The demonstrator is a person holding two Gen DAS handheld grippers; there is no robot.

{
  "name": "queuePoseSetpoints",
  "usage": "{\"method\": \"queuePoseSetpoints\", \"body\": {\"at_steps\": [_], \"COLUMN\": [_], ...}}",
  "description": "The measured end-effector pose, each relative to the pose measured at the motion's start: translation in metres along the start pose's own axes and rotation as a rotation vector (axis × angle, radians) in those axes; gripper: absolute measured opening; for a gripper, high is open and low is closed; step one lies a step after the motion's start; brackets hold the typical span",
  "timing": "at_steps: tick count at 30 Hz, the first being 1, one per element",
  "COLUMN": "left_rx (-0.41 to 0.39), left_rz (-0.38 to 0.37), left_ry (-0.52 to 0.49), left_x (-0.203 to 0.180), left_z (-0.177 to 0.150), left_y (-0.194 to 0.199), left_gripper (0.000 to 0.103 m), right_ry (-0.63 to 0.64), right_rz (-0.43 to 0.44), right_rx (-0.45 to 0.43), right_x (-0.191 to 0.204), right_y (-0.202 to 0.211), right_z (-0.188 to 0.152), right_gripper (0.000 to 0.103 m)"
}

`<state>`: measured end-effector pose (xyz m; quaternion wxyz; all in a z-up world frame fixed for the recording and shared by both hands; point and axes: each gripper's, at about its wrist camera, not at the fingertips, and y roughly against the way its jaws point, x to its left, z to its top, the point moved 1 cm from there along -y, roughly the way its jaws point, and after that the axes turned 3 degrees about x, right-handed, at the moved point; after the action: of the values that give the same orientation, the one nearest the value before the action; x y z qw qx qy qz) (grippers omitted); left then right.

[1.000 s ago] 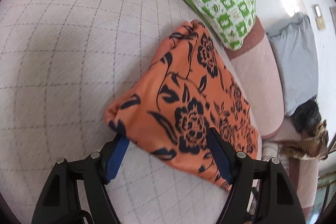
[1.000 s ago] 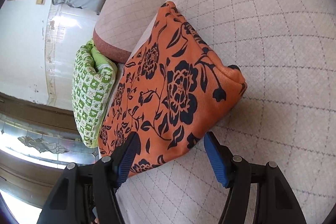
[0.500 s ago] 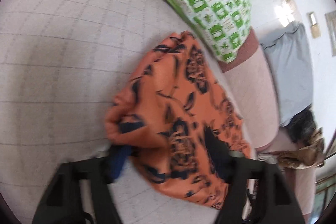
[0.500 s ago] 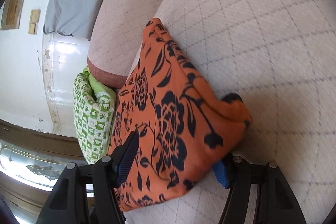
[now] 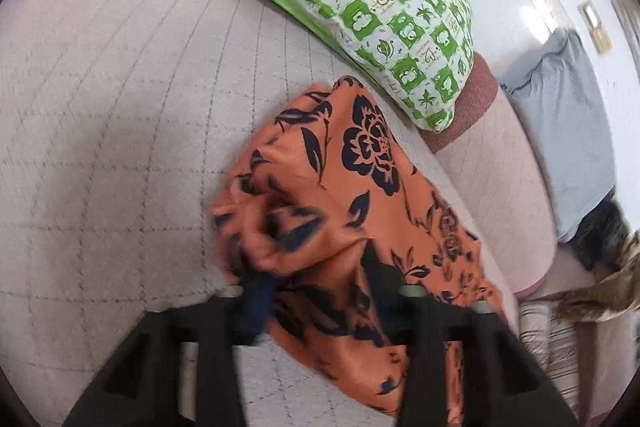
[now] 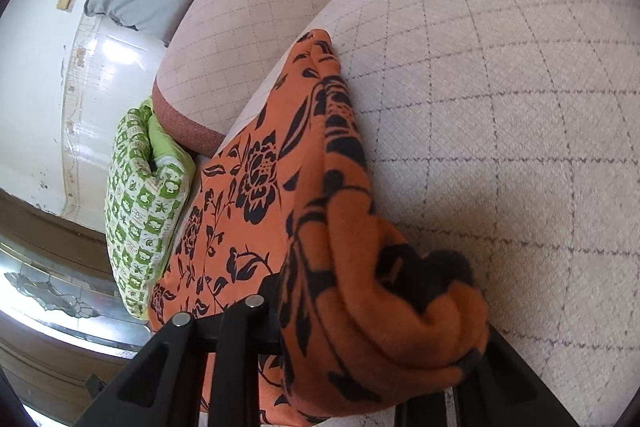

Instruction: Fold small clothes

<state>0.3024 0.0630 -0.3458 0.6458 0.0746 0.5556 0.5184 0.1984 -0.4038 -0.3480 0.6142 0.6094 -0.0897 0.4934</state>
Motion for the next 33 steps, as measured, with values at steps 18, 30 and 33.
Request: {"method": "queuePoseSetpoints", "body": {"at_steps": [18,30,33], "left_rx": [-0.077,-0.077,-0.048], "left_rz": [0.028,-0.016,-0.003], "left_ry": [-0.059,-0.056,-0.082], "left_x": [-0.001,0.022,0.036], "left_z": [-0.001,-0.043,-0.079], "left_y": [0.020,0.102,0.131], "left_gripper": [0.015,0.013,0.014], "right_ry": [0.081,0.182,0.166], "right_rz": [0.030,0.076,0.089], "right_rx": [-0.072,-0.109,-0.081], "right_x": [0.018,0.037,0.018], "right_y": [0.025,0.102,0.131], "right_z": [-0.007,-0.055,-0.072], "right_gripper": [0.022,0.022,0.022]}}
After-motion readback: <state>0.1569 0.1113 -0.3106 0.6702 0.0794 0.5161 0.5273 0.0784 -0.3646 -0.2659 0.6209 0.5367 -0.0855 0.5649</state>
